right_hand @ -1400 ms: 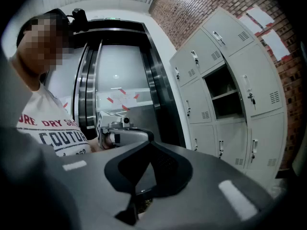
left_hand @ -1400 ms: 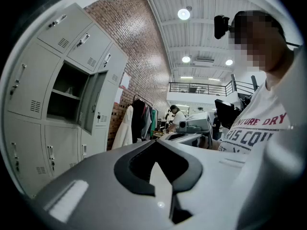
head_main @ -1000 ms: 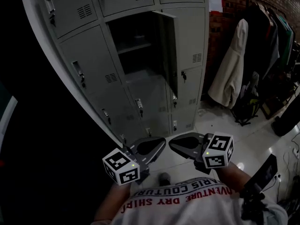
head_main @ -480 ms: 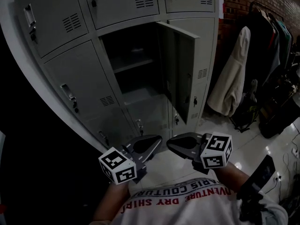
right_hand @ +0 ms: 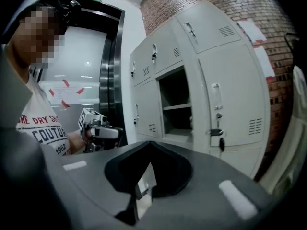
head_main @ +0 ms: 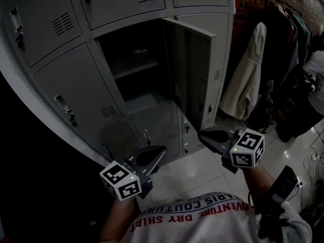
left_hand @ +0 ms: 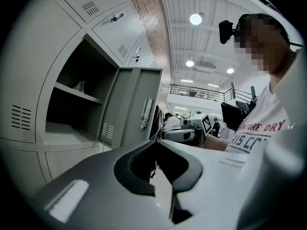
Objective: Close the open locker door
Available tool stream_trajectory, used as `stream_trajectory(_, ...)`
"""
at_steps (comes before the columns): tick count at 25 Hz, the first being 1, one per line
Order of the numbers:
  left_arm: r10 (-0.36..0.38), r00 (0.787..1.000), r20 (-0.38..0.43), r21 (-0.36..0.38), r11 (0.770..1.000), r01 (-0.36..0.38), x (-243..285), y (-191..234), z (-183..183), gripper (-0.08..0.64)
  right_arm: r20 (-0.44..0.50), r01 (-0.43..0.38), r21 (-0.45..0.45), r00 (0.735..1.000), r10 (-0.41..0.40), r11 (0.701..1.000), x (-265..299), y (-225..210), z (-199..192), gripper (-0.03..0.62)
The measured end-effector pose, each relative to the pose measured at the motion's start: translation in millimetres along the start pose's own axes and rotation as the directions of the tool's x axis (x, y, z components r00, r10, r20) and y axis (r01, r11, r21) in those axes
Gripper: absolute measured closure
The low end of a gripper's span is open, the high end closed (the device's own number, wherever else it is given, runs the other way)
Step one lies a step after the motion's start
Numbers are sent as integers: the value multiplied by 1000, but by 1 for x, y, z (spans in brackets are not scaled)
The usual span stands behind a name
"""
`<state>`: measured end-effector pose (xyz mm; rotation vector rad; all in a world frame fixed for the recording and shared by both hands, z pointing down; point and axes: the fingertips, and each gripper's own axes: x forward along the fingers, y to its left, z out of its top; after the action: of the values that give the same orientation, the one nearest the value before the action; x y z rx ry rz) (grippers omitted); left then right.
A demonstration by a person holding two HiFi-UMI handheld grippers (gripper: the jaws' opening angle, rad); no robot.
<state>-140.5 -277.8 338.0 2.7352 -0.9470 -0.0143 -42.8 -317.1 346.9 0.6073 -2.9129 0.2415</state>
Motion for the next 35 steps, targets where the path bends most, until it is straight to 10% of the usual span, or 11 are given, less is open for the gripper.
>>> stream_trajectory(5,4,1000,3,-7,1000,-4,-2,15,1,555,55,263,-76,964,-259,962,-23,-84,32,595)
stream_trajectory(11,-19,1000,12,-13,1000,19,0,35,-2,555,136,341,-31,933,-334,940,-14,-125,67,595)
stream_trajectory(24,-76,997,1,-31,997,76,15,49,3,555,114,234,-62,967,-226,970,21,-92,65,597)
stream_trajectory(35,-54,999,3,-36,998,54,4,72,6,555,132,-14,-78,991,24,997,99,-41,77,596)
